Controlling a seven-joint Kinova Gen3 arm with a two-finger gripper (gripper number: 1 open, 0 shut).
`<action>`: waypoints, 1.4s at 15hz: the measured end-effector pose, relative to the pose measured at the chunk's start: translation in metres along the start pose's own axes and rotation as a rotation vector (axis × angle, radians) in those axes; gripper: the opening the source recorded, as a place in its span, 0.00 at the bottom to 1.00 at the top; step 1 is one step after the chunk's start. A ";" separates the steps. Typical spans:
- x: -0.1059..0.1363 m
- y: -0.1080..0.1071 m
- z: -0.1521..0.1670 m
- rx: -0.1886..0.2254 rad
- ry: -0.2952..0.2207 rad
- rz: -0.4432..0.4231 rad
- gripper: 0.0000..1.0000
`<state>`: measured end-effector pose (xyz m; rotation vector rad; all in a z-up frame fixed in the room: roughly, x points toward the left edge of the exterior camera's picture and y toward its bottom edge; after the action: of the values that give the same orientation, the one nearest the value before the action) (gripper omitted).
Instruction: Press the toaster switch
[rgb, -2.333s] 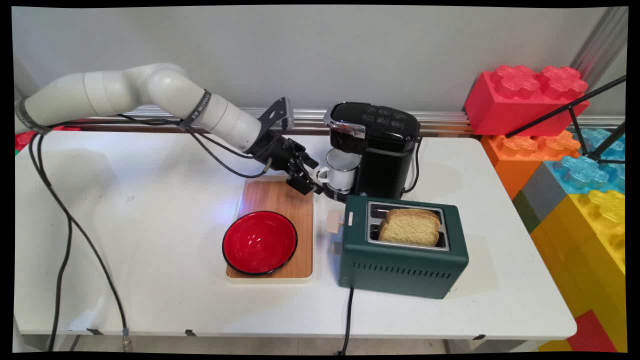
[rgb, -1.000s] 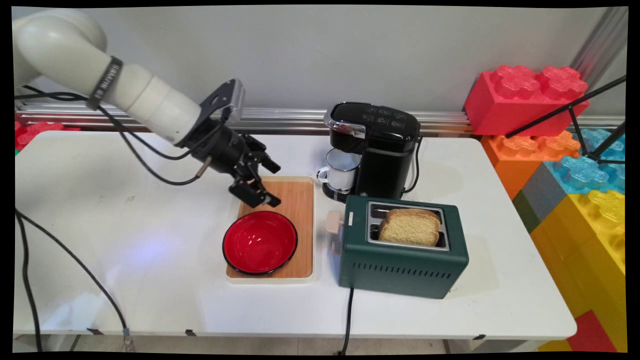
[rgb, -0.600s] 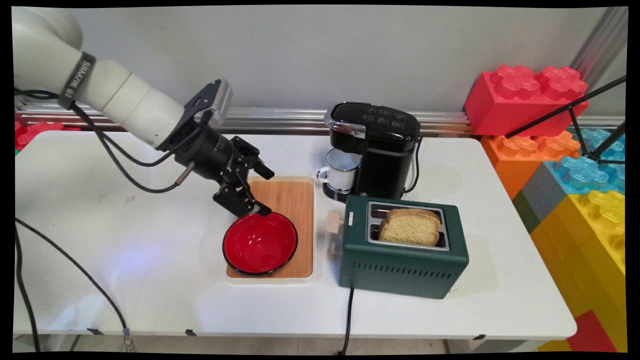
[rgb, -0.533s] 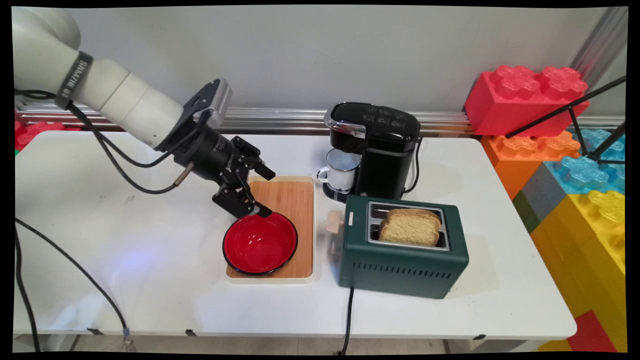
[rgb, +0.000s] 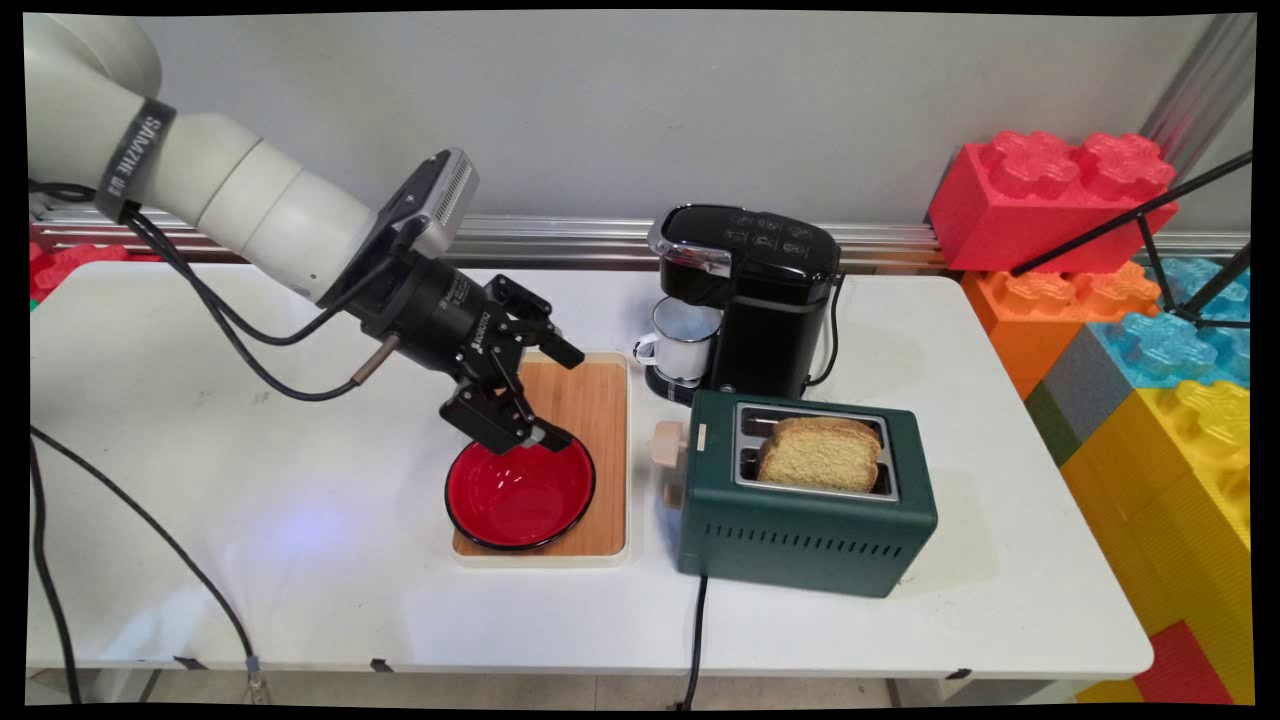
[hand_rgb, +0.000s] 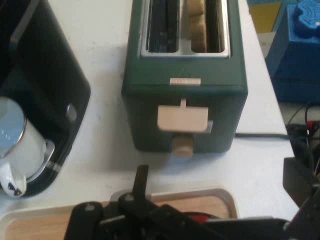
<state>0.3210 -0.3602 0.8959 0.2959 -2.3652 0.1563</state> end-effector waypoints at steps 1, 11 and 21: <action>0.002 0.001 0.001 -0.002 0.011 0.006 1.00; -0.002 0.005 0.007 -0.019 0.032 0.015 0.00; -0.025 -0.004 0.046 -0.065 0.128 -0.014 0.00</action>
<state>0.3089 -0.3688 0.8460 0.2640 -2.2365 0.0891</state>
